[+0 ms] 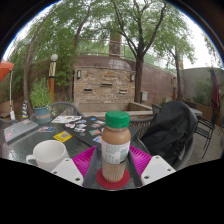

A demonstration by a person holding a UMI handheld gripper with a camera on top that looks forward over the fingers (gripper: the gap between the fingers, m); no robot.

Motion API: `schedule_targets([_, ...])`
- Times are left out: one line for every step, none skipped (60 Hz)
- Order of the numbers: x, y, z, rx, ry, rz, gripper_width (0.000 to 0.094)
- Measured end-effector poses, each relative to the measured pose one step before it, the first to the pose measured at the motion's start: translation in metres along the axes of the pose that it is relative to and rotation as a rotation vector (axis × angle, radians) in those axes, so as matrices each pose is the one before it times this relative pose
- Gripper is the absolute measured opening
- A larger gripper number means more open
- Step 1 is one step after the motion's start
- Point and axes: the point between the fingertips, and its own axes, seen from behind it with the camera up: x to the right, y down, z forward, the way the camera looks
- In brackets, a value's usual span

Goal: Pour water

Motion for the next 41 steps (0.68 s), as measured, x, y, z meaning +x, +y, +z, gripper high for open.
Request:
schedule_targets([-0.0026, 0.00053, -0.00146, -0.00649, -0.00933, -0.0001, 0.0635])
schedule_targets([-0.00279, -0.00055, -0.00183, -0.00236, -0.01044, -0.0009, 0.0676])
schedule_targets([-0.00334, 0.0005, -0.00043, -0.0032, -0.0073, 0.0009, 0.0724])
schedule_targets([-0.00025, 0.00016, -0.00515, -0.00237, -0.0044, 0.0026, 0.0769])
schedule_targets([-0.00065, -0.00082, -0.0017, -0.00354, -0.00155, 0.0025, 0.0808])
schedule_targets([-0.00027, -0.0006, -0.00213, -0.00485, -0.00024, 0.0033, 0.0837])
schedule_targets([-0.00054, -0.00097, -0.00221, -0.00496, -0.00064, 0.003, 0.0849])
schedule_targets([0.00003, -0.00081, -0.00272, -0.00577, -0.00056, 0.0022, 0.085])
schedule_targets([0.00109, -0.00157, -0.00278, -0.00252, 0.00462, 0.0046, 0.0848])
schedule_targets([-0.00179, -0.0082, 0.02878, 0.00145, 0.00863, 0.0076, 0.0844])
schedule_targets([0.0018, -0.00182, -0.00365, 0.00052, 0.00671, 0.0063, 0.0842])
schedule_targets([0.00117, -0.00154, -0.0037, 0.00047, 0.00505, 0.0058, 0.0841])
schedule_targets([0.00057, -0.0013, -0.0045, -0.00066, 0.00379, 0.0043, 0.084])
schedule_targets([0.00039, -0.00139, -0.00499, -0.00078, 0.00235, 0.0027, 0.0841])
schedule_targets([-0.00044, -0.00449, -0.00563, -0.00207, 0.00242, 0.0017, 0.0837])
schedule_targets([-0.00155, 0.00339, -0.00533, 0.00037, 0.00228, 0.0009, 0.0834])
schedule_targets([-0.00021, -0.00051, -0.00587, -0.00111, 0.00126, -0.0011, 0.0834])
schedule_targets([-0.00068, -0.00113, -0.00601, -0.0011, -0.00023, -0.0026, 0.0834])
schedule_targets([-0.00087, -0.00126, -0.00649, 0.00007, -0.00019, -0.0029, 0.0833])
schedule_targets([-0.00065, -0.00154, -0.00689, 0.00179, 0.00097, -0.0021, 0.0834])
schedule_targets([-0.00255, -0.00619, -0.00955, 0.00223, 0.00234, -0.001, 0.0835])
schedule_targets([-0.00072, -0.00234, -0.00838, 0.00289, 0.00334, -0.0017, 0.0834])
schedule_targets([-0.00066, 0.00251, -0.00783, 0.00472, 0.00531, 0.001, 0.0836])
schedule_targets([-0.00105, -0.00153, -0.00895, 0.00521, 0.00329, 0.0016, 0.0835])
schedule_targets([-0.00116, -0.00211, -0.00915, 0.00668, 0.00145, 0.0029, 0.0835])
schedule_targets([-0.00145, -0.00244, -0.00941, 0.00736, -0.00006, 0.0037, 0.0836])
schedule_targets([-0.00284, -0.00414, -0.00936, 0.00569, 0.00166, 0.0044, 0.0834])
schedule_targets([-0.00188, -0.00297, -0.00997, 0.00604, 0.00218, 0.0055, 0.0833])
schedule_targets([-0.00173, -0.00259, -0.01, 0.00599, 0.00314, 0.0057, 0.0836])
schedule_targets([-0.00238, -0.00248, -0.00997, 0.0064, 0.0006, 0.0042, 0.0837])
schedule_targets([-0.00268, -0.00082, -0.00829, 0.00646, -0.00116, 0.0026, 0.0835])
schedule_targets([-0.00312, -0.00139, -0.00942, 0.00416, -0.00277, 0.0022, 0.0837])
schedule_targets([-0.00312, -0.00096, -0.0091, 0.00284, -0.00241, 0.003, 0.0835])
schedule_targets([-0.00332, 0.00002, -0.00908, 0.00021, -0.00365, 0.0026, 0.0834])
schedule_targets([-0.003, -0.00032, -0.01002, -0.00146, -0.00372, 0.0023, 0.0834])
schedule_targets([-0.00284, 0.00159, -0.00749, -0.00157, -0.00251, 0.0018, 0.0833])
schedule_targets([-0.00209, 0.00016, -0.00869, -0.00095, 0.00047, 0.0022, 0.083])
schedule_targets([-0.00188, -0.00016, -0.0085, 0.00056, 0.00122, 0.0021, 0.0832])
schedule_targets([-0.00208, -0.00017, -0.00835, 0.00205, 0.00025, 0.0004, 0.0833])
schedule_targets([-0.00213, -0.00006, -0.00787, 0.00289, -0.00047, -0.0023, 0.0833])
schedule_targets([-0.00209, -0.0015, -0.00974, 0.00339, -0.00129, -0.0046, 0.0832])
